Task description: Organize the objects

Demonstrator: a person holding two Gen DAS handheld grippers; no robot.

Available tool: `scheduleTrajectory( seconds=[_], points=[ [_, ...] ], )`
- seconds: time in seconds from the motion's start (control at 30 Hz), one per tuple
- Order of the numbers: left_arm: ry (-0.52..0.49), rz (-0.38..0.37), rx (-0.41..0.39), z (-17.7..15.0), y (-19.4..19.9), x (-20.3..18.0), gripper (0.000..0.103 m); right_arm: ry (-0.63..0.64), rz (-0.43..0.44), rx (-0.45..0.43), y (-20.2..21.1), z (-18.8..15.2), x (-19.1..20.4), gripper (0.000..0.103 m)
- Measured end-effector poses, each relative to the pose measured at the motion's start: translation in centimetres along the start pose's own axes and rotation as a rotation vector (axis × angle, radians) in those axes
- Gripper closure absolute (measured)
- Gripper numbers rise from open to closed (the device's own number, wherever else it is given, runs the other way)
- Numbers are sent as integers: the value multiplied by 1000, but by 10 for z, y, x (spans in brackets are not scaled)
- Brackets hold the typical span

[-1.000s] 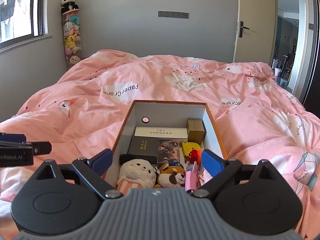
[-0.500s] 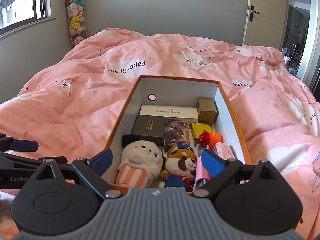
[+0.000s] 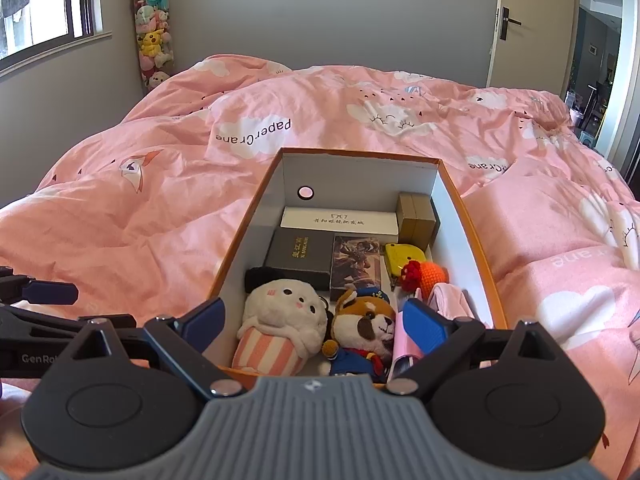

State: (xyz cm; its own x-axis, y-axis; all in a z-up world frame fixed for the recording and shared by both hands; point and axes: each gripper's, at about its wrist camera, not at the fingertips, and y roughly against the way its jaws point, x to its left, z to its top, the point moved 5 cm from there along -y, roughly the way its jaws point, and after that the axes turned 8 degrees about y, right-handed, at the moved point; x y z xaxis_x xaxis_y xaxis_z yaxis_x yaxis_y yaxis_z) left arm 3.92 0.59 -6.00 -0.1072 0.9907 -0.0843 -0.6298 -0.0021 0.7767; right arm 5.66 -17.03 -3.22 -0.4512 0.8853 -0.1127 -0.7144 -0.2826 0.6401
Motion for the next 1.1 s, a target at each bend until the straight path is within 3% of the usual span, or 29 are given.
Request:
scheduleTrajectory(
  seconds=[1.1],
  points=[
    [23,40,8,0,-2,10,17,-20,21,36,-5,-6,0,6]
  ],
)
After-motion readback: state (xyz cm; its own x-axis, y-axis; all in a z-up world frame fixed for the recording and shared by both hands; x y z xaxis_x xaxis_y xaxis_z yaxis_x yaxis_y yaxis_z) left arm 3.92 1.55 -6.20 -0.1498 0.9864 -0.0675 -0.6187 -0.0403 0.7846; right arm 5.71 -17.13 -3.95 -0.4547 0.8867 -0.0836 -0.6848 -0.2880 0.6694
